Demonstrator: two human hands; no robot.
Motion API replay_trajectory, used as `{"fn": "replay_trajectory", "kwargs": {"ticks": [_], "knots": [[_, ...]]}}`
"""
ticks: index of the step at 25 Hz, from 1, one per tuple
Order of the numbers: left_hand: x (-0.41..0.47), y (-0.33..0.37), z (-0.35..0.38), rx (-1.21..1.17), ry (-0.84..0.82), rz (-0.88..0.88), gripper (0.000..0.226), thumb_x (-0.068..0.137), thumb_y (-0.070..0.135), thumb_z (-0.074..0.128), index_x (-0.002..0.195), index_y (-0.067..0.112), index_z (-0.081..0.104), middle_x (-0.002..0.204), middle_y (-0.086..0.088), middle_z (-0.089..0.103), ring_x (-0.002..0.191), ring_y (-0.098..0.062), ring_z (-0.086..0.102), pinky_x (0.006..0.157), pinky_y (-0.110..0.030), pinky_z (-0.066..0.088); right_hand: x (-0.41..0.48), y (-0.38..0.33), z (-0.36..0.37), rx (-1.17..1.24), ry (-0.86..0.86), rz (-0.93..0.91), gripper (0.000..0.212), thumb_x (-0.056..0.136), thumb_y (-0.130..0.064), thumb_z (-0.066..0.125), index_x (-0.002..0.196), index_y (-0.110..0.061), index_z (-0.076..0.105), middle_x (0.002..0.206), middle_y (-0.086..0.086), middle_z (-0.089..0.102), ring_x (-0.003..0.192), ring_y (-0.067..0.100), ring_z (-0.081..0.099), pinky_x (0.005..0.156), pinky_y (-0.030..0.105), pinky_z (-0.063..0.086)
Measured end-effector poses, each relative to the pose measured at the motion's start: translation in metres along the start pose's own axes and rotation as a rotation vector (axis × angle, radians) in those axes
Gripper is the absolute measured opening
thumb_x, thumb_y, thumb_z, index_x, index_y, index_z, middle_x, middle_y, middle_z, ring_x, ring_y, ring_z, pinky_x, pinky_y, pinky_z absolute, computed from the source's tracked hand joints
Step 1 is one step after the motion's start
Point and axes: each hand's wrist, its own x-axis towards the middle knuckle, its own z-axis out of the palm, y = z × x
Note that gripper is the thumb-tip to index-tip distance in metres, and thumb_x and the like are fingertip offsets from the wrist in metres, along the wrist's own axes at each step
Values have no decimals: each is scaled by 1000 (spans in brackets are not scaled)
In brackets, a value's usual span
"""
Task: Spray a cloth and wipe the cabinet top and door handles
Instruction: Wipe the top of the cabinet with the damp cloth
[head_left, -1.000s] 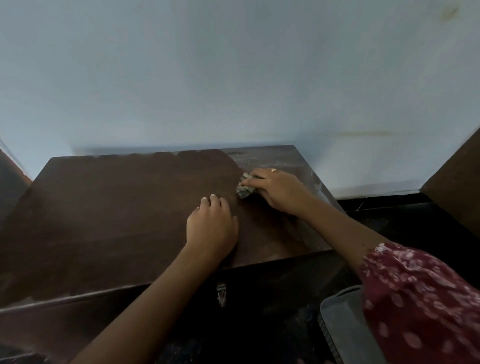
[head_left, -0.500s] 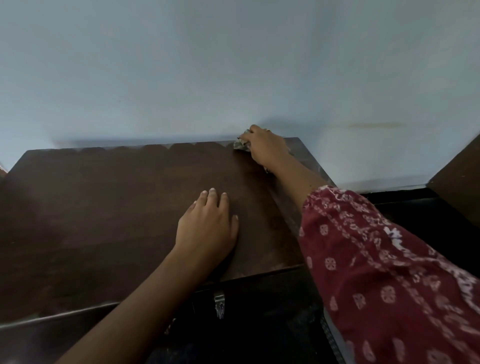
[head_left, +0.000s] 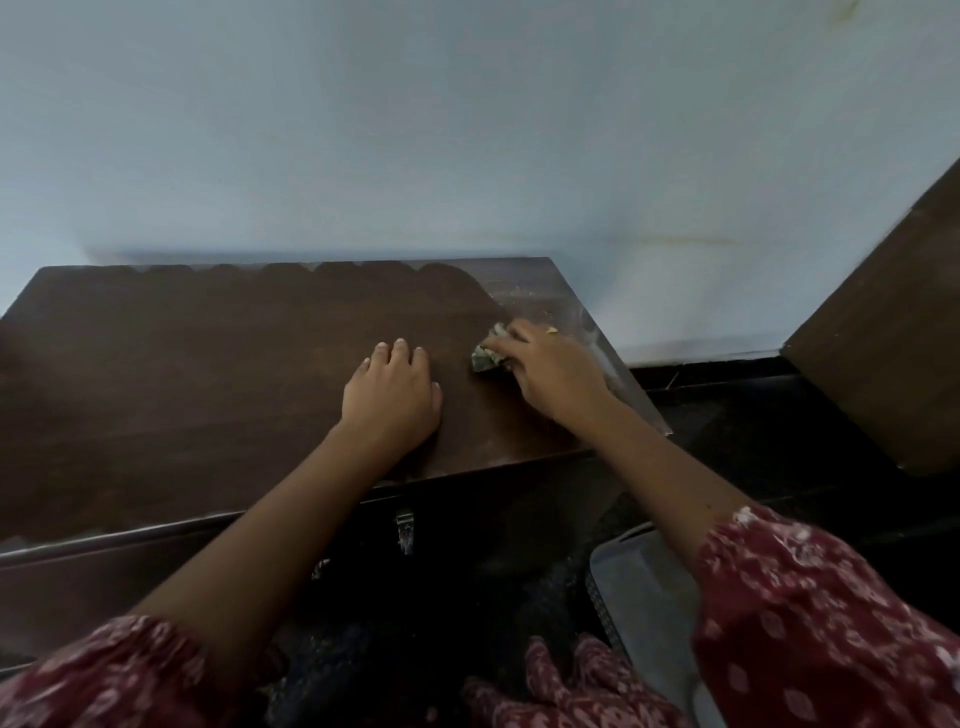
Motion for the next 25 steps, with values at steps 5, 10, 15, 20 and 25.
{"fn": "replay_trajectory", "kwargs": {"ticks": [5, 10, 15, 20, 25], "knots": [[-9, 13, 2, 24, 27, 31, 49, 96, 32, 34, 137, 6, 39, 150, -13, 35, 140, -29, 29, 113, -41, 26, -56, -1, -23, 34, -44, -135, 36, 92, -13, 46, 124, -24, 57, 122, 8, 58, 99, 30, 57, 77, 38, 48], [-6, 16, 5, -11, 41, 59, 52, 96, 39, 34, 139, 9, 37, 151, -11, 34, 142, -26, 28, 113, -39, 27, -82, 19, -41, 34, -106, -216, 35, 86, -6, 52, 118, -18, 63, 115, 11, 64, 96, 34, 62, 72, 42, 53], [6, 13, 4, -11, 74, 75, 51, 96, 41, 35, 138, 13, 38, 151, -7, 34, 141, -23, 28, 110, -38, 32, -41, 35, -29, -21, -76, -144, 35, 92, -13, 47, 124, -23, 57, 123, 7, 59, 101, 32, 59, 74, 37, 46], [25, 11, 6, -18, 61, 68, 52, 95, 43, 37, 141, 18, 35, 152, -4, 32, 141, -21, 29, 111, -37, 31, 38, 31, -1, -43, -60, -18, 39, 94, -16, 43, 131, -28, 48, 132, 7, 48, 107, 33, 54, 78, 41, 49], [49, 7, -2, -99, 30, 66, 41, 94, 42, 39, 127, 20, 49, 135, 0, 50, 124, -17, 47, 93, -34, 45, 115, 7, 14, -12, -24, 205, 34, 92, -9, 43, 125, -15, 52, 130, 14, 41, 102, 37, 55, 77, 43, 47]]}}
